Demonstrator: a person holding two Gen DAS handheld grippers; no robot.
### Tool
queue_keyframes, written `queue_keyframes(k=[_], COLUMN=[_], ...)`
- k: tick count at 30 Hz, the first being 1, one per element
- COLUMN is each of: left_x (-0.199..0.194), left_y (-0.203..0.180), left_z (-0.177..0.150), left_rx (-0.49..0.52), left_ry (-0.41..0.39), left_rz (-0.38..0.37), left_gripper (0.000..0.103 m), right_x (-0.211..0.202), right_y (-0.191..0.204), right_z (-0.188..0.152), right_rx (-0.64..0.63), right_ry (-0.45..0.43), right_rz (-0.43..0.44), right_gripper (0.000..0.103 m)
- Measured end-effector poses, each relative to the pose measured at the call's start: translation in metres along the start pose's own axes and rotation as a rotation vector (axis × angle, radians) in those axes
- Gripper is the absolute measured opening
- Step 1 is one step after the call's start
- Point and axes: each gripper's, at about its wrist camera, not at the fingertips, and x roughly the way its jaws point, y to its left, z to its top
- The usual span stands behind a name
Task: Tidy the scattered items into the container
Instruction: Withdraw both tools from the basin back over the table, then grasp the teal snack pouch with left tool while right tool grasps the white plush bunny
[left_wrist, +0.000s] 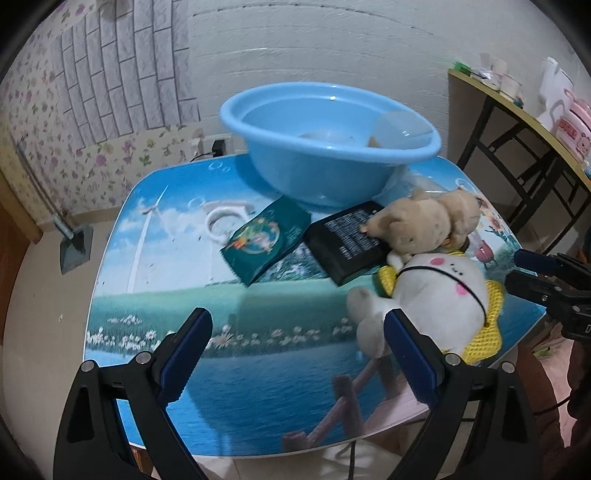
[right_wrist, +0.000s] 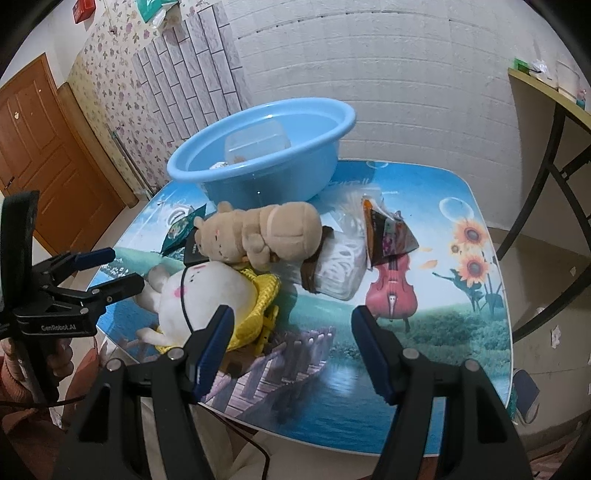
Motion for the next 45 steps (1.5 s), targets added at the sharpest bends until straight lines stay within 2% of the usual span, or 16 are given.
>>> queue_keyframes(k=[11, 18, 31, 33, 35, 39, 40, 43, 45], left_x=[-0.006, 0.001, 0.015, 0.017, 0.019, 0.018, 0.017, 0.014, 0.013], left_y=[0.025, 0.039, 0.046, 0.046, 0.045, 0.041, 0.041, 0.039, 0.039], left_z=[0.004, 0.006, 0.003, 0.002, 0.002, 0.002, 0.002, 0.003, 0.003], left_rx=[-0.032, -0.052, -0.044, -0.047, -0.045, -0.032, -0.029, -0.031, -0.031], left_ry=[-0.016, -0.018, 0.001, 0.005, 0.01, 0.004, 0.002, -0.002, -0.005], left_rz=[0.032, 0.053, 0.022, 0.014, 0.009, 0.015, 0.016, 0.017, 0.021], left_gripper=[0.094, 0.094, 0.094, 0.094, 0.094, 0.094, 0.094, 0.094, 0.094], right_x=[-0.008, 0.001, 0.025, 0.029, 0.035, 0.04, 0.04, 0.037, 0.033], right_y=[0.021, 0.038, 0.063, 0.065, 0.068, 0.07, 0.07, 0.066, 0.064], right_z=[0.009, 0.01, 0.009, 0.01, 0.009, 0.006, 0.006, 0.004, 0.003], right_rx=[-0.037, -0.037, -0.073, -0.081, -0.098, -0.13, -0.131, -0.139, -0.148], right_ry=[-0.019, 0.008, 0.057, 0.068, 0.087, 0.092, 0.09, 0.087, 0.086], right_rz=[0.018, 0.059, 0.054, 0.051, 0.036, 0.003, 0.007, 0.029, 0.037], right_gripper=[0.066, 0.066, 0.066, 0.068, 0.077, 0.078, 0.077, 0.063, 0.06])
